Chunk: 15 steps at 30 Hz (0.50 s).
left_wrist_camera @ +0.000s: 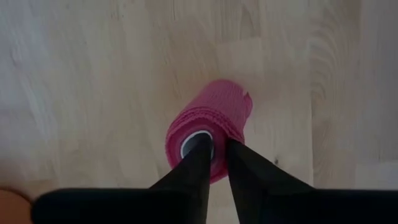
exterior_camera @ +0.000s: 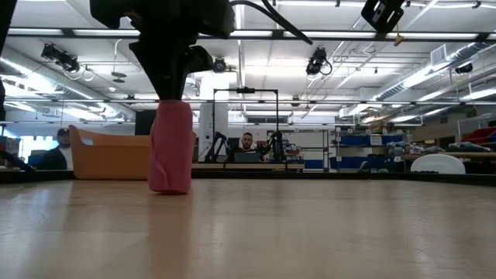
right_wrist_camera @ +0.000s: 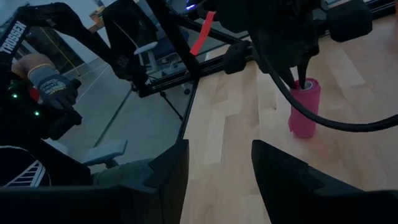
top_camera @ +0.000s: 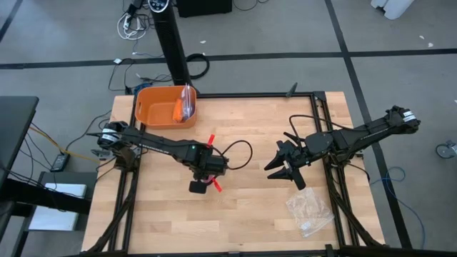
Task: Roll bandage
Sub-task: Roll the pink bandage, then put the pink bandage into the transparent zip bag
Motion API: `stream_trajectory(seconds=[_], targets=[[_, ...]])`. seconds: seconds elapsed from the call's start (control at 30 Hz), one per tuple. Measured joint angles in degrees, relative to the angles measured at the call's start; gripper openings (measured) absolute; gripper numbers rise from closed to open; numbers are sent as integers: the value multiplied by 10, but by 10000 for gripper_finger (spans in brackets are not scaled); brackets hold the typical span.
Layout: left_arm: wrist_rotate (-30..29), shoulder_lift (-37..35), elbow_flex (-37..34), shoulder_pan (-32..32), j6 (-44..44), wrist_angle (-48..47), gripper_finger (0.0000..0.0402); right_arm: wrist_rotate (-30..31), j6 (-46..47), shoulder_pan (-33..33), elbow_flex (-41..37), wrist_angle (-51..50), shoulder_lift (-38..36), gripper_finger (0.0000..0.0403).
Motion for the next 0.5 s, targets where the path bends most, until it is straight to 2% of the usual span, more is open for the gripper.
stream_trajectory(seconds=[0.17,0.5], targets=[[1,0,5,0,-12,4,55,0,0,0,0,0,0,180],[-6,-1,57,0,-12,-1,78,0,0,0,0,-1,0,180]])
